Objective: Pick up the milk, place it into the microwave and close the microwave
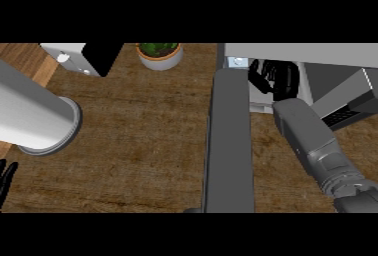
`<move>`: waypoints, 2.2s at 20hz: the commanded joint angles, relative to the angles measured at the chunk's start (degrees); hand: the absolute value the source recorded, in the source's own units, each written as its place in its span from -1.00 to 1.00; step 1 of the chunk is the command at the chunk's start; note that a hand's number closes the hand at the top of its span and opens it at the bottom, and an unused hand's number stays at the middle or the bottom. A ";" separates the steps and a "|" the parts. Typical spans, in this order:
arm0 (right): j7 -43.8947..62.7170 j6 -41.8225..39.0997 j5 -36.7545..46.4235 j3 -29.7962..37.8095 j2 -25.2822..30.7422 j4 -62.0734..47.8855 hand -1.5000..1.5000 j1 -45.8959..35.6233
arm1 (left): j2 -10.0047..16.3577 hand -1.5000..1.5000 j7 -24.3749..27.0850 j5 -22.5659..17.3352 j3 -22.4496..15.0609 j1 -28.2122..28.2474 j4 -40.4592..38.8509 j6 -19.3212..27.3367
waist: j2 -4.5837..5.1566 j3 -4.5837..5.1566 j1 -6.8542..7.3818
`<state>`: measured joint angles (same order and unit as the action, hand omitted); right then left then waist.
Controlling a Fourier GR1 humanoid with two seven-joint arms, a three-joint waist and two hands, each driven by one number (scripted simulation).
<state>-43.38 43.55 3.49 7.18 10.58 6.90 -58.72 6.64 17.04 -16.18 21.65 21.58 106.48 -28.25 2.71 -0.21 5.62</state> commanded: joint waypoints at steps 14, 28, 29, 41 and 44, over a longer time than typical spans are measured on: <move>1.20 2.00 1.38 0.21 5.86 -3.77 1.00 2.24 | -0.05 -1.00 -0.80 1.11 -1.38 -2.32 -1.82 -0.01 | 0.98 -0.18 2.26; 3.05 7.53 4.43 -2.32 1.17 -3.48 -1.00 -0.36 | 0.44 -1.00 -0.64 3.07 -1.76 -7.79 -5.85 1.65 | 1.25 -0.16 2.95; 1.94 7.22 4.49 -2.34 1.40 -3.10 -1.00 0.79 | 0.48 -1.00 -0.46 3.33 -1.86 -7.58 -6.22 1.43 | 1.13 -0.17 2.48; 4.80 5.94 5.82 -3.27 -0.23 -4.06 -1.00 -1.37 | 1.73 -1.00 0.79 3.45 -1.56 -8.43 -9.48 -0.30 | 0.55 -0.04 2.14; 4.68 4.22 5.84 -3.24 -0.45 -4.06 -1.00 -0.98 | 2.49 -1.00 0.50 2.48 -0.18 -9.10 -9.03 0.13 | 0.31 -0.07 1.70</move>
<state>-38.83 47.94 9.10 4.08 10.88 2.99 -59.18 8.33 17.90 -12.78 20.43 13.39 97.81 -28.19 3.33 -0.29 7.79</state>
